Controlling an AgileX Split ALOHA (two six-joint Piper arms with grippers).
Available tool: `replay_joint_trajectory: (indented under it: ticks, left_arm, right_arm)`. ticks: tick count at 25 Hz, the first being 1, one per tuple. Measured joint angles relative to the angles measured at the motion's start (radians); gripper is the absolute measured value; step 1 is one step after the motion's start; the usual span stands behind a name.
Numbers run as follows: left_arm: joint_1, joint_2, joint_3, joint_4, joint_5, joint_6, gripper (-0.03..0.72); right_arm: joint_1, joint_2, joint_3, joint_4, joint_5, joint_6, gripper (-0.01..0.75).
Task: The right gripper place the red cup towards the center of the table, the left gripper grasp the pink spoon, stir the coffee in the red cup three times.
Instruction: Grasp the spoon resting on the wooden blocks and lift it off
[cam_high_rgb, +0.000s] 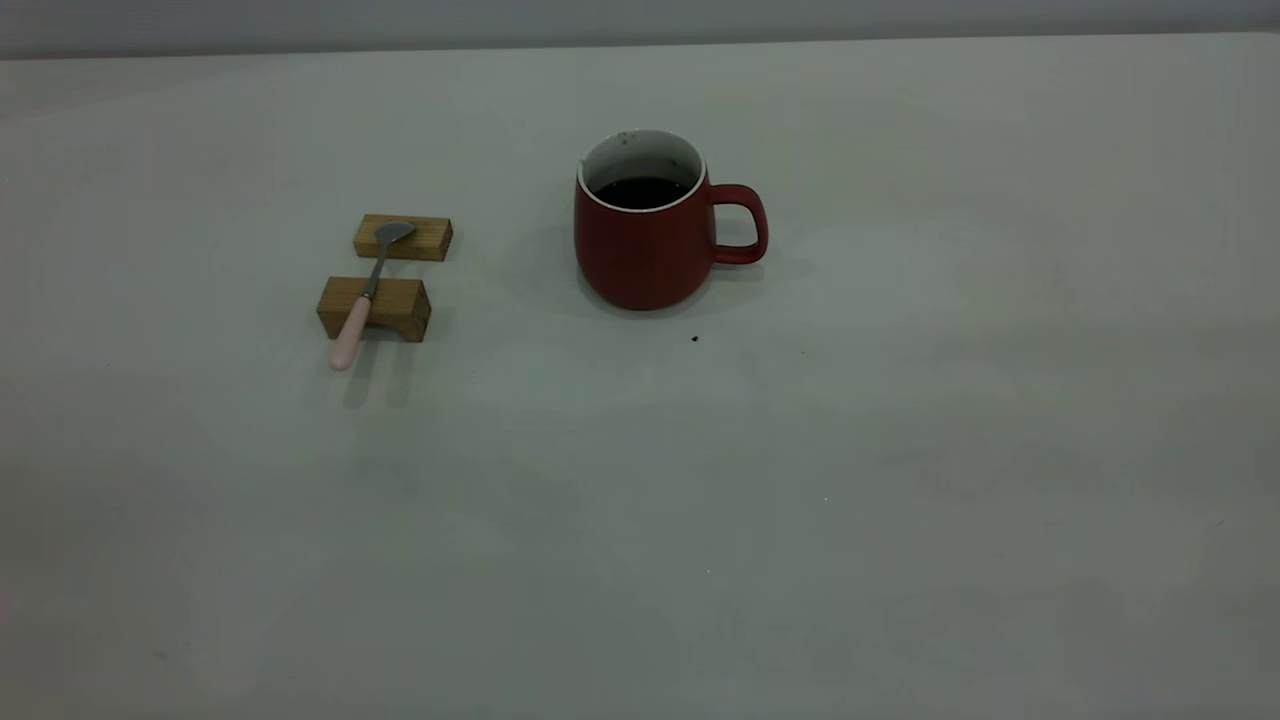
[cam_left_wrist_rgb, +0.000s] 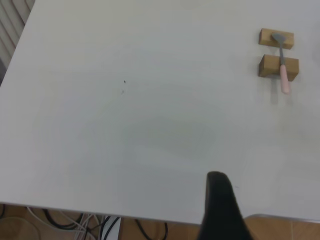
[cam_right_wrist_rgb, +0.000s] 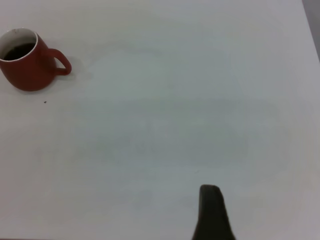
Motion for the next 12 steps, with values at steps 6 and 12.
replay_joint_trajectory:
  ticks: [6,12]
  left_arm:
    - [0.0,0.237,-0.021,0.0,-0.036,0.04,0.548]
    - [0.0,0.617,-0.103,-0.024,-0.179,0.02,0.548]
  right_arm:
    - [0.0,0.0,0.0,0.0,0.0,0.0,0.582]
    - [0.0,0.0,0.0,0.0,0.001,0.0,0.582]
